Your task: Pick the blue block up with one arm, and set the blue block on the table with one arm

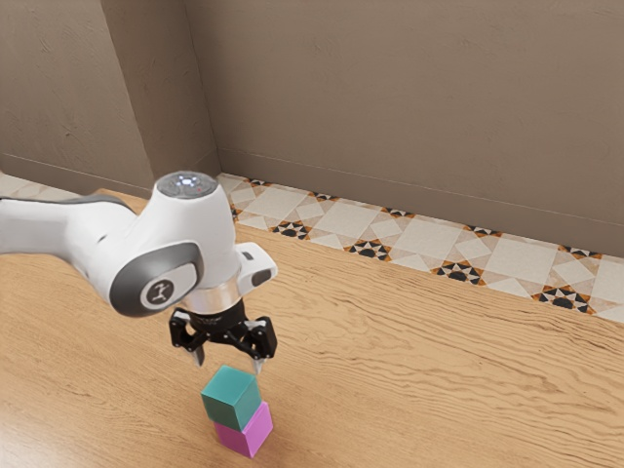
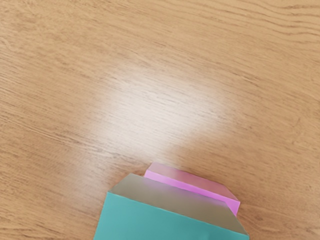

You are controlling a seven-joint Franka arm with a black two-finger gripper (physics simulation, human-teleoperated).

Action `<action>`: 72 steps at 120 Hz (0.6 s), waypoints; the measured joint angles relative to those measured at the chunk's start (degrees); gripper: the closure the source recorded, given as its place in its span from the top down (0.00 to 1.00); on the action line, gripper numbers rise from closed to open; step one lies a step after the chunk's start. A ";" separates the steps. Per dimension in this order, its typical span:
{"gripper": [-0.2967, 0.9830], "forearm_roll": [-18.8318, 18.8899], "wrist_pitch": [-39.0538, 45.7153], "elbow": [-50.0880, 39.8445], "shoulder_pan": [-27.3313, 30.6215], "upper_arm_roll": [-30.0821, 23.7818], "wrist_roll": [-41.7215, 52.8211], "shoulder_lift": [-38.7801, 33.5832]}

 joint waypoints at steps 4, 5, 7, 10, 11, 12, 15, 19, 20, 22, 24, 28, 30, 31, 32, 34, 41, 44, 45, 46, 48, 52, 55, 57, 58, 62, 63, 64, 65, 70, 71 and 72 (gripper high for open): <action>0.77 0.00 0.29 0.00 0.00 0.00 0.17 0.19; 0.77 0.00 0.36 0.00 -0.01 0.00 0.24 0.24; 0.77 -0.01 0.49 -0.01 -0.02 0.00 0.42 0.32; 0.77 -0.05 0.68 -0.01 -0.03 0.00 0.72 0.41; 0.77 -0.06 0.73 -0.01 -0.03 0.00 0.83 0.43; 0.77 -0.07 0.79 -0.01 -0.04 0.00 0.94 0.45; 0.77 -0.13 0.94 -0.01 -0.08 0.00 1.27 0.49; 0.77 -0.19 1.11 -0.03 -0.16 0.00 1.70 0.57; 0.77 -0.21 1.15 -0.05 -0.18 0.00 1.80 0.63; 0.77 -0.25 1.23 -0.20 -0.22 0.00 2.02 0.75; 0.77 -0.29 1.30 -0.36 -0.24 0.00 2.23 0.88; 0.77 -0.38 1.52 -0.80 -0.21 0.00 2.67 1.08; 0.77 -0.44 1.72 -1.15 -0.11 0.00 2.91 1.17; 0.77 -0.47 1.83 -1.31 -0.06 0.00 3.03 1.23; 0.77 -0.50 1.94 -1.45 -0.02 0.00 3.15 1.29; 0.77 -0.54 2.14 -1.68 0.05 0.00 3.39 1.44; 0.77 -0.67 2.91 -2.19 0.13 0.00 4.22 1.95; 0.77 -0.71 3.22 -2.30 0.04 0.00 4.57 2.09; 0.77 -0.73 3.35 -2.32 0.01 0.00 4.69 2.12; 0.77 -0.74 3.47 -2.34 -0.02 0.00 4.81 2.15; 0.76 -0.77 3.70 -2.38 -0.08 0.00 5.05 2.19; 0.76 -0.82 4.13 -2.42 -0.16 0.00 5.51 2.25; 0.76 -0.84 4.42 -2.44 -0.21 -0.02 5.85 2.31; 0.76 -0.85 4.61 -2.45 -0.24 -0.04 6.06 2.37; 0.76 -0.86 4.70 -2.45 -0.25 -0.04 6.17 2.40; 0.76 -0.88 5.06 -2.62 -0.28 -0.07 6.58 2.54; 0.76 -0.88 5.17 -2.71 -0.29 -0.07 6.68 2.57; 0.76 -0.89 5.28 -2.84 -0.29 -0.07 6.78 2.62; 0.76 -0.89 5.39 -2.96 -0.30 -0.07 6.87 2.68; 0.76 -0.93 6.03 -3.62 -0.31 -0.08 7.37 2.95; 0.76 -0.98 6.16 -3.76 -0.31 -0.08 7.48 3.01; 0.76 -1.02 6.29 -3.87 -0.31 -0.09 7.58 3.06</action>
